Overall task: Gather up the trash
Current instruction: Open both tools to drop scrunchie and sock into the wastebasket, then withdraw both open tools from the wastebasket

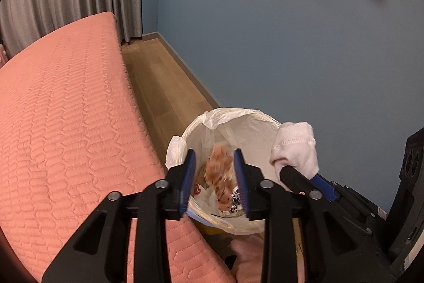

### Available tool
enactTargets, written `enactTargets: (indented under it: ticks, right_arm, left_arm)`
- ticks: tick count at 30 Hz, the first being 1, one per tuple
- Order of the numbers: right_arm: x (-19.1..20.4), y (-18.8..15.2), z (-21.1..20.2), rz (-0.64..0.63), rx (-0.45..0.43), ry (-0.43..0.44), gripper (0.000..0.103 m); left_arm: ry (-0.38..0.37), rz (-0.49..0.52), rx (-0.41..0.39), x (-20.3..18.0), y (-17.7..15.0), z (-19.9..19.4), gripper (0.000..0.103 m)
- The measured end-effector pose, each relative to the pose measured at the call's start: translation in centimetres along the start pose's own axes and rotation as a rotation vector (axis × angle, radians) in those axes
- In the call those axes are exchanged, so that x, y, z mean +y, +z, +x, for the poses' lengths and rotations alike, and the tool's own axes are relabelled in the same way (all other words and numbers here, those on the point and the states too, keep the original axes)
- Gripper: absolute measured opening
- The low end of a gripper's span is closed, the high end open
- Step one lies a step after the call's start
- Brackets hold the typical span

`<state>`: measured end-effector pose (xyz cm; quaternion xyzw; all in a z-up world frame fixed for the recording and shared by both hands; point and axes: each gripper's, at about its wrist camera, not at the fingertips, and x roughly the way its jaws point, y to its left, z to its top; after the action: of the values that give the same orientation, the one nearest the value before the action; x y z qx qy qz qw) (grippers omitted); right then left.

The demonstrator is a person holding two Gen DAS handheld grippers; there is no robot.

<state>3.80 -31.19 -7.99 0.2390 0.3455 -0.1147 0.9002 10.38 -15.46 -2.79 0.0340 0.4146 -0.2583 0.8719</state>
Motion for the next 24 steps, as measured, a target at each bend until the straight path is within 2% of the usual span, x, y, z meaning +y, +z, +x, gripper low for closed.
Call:
enactTargets:
  ticks: [1,4,14,20,24]
  right_arm:
    - [0.0,0.1,0.1,0.002,-0.002,0.0,0.028]
    - [0.1,0.2,0.2,-0.006,-0.006,-0.003,0.031]
    - [1.1,-0.5,-0.5,-0.077,-0.004,-0.018,0.04]
    - [2.3,-2.3,-1.4,-0.152,0.007,-0.044,0.048]
    - [2.6,-3.7,-1.8,-0.175,0.033,-0.05,0.054]
  left_arm:
    - [0.005,-0.008,-0.002,0.1,0.1,0.1,0.041]
    - [0.021,-0.021,-0.008,0.4,0.3,0.1,0.049]
    - [0.055,-0.068,-0.027,2.6,-0.8,-0.9,0.06]
    - [0.09,-0.079,-0.039,3.9,-2.3,-1.9,0.067]
    - [0.111,-0.088,-0.043,4.5,-3.4,-2.5,0.068]
